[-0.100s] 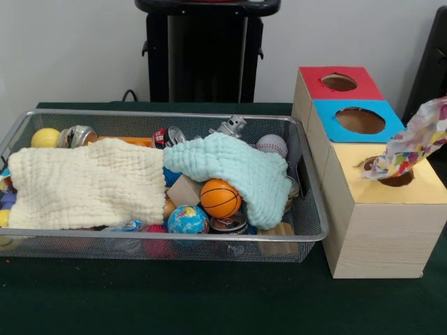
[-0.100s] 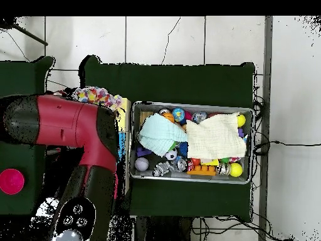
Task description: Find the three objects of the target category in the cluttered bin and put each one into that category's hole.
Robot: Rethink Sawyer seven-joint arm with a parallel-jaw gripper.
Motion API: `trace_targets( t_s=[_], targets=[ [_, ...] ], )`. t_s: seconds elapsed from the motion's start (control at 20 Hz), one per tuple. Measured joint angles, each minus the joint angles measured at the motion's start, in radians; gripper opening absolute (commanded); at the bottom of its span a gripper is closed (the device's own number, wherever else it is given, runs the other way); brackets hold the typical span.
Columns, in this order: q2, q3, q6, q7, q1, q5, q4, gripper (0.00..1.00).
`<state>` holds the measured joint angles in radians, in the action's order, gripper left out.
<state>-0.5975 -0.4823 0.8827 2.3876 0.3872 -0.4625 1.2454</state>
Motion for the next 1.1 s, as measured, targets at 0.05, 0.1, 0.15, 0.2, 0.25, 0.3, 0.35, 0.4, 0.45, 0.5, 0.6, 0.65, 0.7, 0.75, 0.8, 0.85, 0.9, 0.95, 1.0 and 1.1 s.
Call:
trace_targets(
  t_s=[0.05,0.1,0.15,0.2,0.25,0.3,0.35,0.4,0.45,0.5,0.6,0.65,0.7,0.75,0.8,0.85,0.9,0.95,1.0,1.1],
  targets=[
    [-0.003,0.0,-0.008,0.0,0.0,0.001,0.005,0.0],
    [-0.005,0.001,-0.017,0.0,0.0,0.001,0.009,0.0],
    [-0.006,0.002,-0.027,0.0,0.0,0.002,0.013,0.0],
    [-0.008,0.003,-0.042,0.0,0.0,0.003,0.018,0.0],
    [-0.01,0.005,-0.059,0.0,0.0,0.004,0.025,0.0],
    [-0.011,0.007,-0.07,0.0,0.0,0.004,0.029,0.0],
    [-0.01,0.009,-0.089,0.0,0.0,0.005,0.036,0.0],
    [-0.01,0.012,-0.099,0.0,-0.001,0.006,0.038,0.0],
    [-0.009,0.014,-0.109,0.0,-0.001,0.007,0.039,0.0],
    [-0.009,0.016,-0.114,0.0,-0.001,0.007,0.04,0.0],
    [-0.007,0.026,-0.132,0.0,-0.002,0.009,0.04,0.0],
    [-0.007,0.03,-0.135,0.0,-0.002,0.009,0.04,0.0],
    [-0.008,0.033,-0.135,0.0,-0.002,0.01,0.04,0.0],
    [-0.008,0.036,-0.135,0.0,-0.002,0.01,0.04,0.0],
    [-0.008,0.04,-0.135,0.0,-0.002,0.011,0.041,0.0],
    [-0.008,0.045,-0.135,0.0,-0.002,0.011,0.042,0.0],
    [-0.008,0.054,-0.137,0.0,-0.002,0.011,0.046,0.0],
    [-0.009,0.059,-0.14,0.0,-0.002,0.011,0.049,0.0],
    [-0.009,0.062,-0.143,0.0,-0.002,0.011,0.054,0.0],
    [-0.011,0.068,-0.15,0.0,-0.002,0.012,0.067,0.0]
  ],
)
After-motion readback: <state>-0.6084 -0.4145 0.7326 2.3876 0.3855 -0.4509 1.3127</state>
